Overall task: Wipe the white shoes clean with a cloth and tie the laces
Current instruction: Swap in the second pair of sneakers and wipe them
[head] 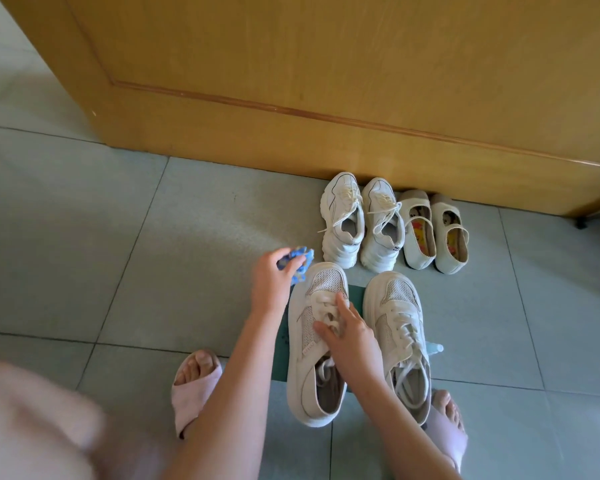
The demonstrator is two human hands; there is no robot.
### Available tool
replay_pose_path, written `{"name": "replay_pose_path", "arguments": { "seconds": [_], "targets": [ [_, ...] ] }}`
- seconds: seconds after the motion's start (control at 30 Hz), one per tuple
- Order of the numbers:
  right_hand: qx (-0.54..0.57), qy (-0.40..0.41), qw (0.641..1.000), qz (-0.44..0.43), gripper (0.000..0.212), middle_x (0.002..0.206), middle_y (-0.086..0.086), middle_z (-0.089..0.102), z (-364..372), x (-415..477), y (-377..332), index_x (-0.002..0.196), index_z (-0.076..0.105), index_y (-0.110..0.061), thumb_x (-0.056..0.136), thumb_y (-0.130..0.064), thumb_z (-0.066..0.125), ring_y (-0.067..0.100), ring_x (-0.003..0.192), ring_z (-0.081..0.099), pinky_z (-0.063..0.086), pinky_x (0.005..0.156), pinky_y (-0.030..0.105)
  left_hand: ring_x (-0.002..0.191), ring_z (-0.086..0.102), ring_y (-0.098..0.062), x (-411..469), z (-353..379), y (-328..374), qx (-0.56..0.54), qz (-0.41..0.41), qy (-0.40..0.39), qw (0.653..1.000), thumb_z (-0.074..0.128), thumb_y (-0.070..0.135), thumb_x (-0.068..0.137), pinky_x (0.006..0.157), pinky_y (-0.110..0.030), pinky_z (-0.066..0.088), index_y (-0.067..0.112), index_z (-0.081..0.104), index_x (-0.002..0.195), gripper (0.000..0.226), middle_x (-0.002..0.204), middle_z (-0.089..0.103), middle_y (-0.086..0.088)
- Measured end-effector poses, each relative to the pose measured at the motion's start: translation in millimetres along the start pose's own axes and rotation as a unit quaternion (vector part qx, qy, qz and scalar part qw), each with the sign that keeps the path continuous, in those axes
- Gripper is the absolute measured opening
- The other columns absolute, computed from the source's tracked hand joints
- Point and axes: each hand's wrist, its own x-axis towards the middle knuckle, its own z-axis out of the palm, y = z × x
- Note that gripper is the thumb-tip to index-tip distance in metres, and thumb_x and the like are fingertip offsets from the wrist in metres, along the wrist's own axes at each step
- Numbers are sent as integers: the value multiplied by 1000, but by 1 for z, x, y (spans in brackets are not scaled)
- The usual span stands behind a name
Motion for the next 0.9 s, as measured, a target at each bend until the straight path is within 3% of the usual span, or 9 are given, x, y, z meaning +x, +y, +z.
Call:
{"name": "replay_pose_path", "arguments": {
  "seconds": [0.1,0.23,0.33,0.4,0.5,0.7,0.9],
  "targets": [
    [20,-1,1000,10,69,145,-13,42,-3,-1,0,146,20,-41,87,-53,55,14,119,52,49,84,32,75,59,-15,25,15,12,56,36,-58,996,66,21,85,63,-25,45,10,70,104,22,89,69,-5],
    [11,-3,1000,6,67,151,-13,31,-4,-1,0,147,21,-39,89,-50,53,14,124,49,42,81,27,82,63,-24,27,35,5,107,56,-126,985,64,22,86,69,-33,47,11,71,103,21,90,70,-8],
    [12,-1,1000,-4,65,153,-8,29,-3,1,2,146,22,-37,90,-47,53,15,126,48,45,86,29,84,61,-24,26,39,1,126,63,-132,981,61,19,89,69,-31,43,9,70,105,22,95,68,-11],
    [13,-2,1000,-6,64,152,-5,33,0,1,3,146,23,-37,90,-47,53,16,124,50,48,89,32,78,57,-19,26,35,0,118,68,-141,981,60,17,89,64,-21,41,7,70,105,21,95,66,-11],
    [17,-11,1000,-9,63,146,-3,42,0,2,2,146,24,-36,91,-46,53,17,117,54,49,89,33,73,55,-15,19,29,-5,102,76,-128,984,58,14,91,59,-12,38,8,70,104,18,89,62,-6],
    [17,-11,1000,-4,63,152,-5,32,-2,3,2,147,23,-37,91,-46,53,16,124,50,44,90,29,87,60,-19,3,25,-24,68,61,-64,994,60,14,90,76,-25,46,6,69,105,19,100,64,-10],
    [15,-4,1000,-6,62,150,-6,37,-2,1,1,146,25,-39,91,-47,53,17,123,51,44,89,29,89,59,-16,-26,19,-37,56,54,-26,997,59,15,91,78,-25,46,8,68,102,16,98,63,-4]
  ]
}}
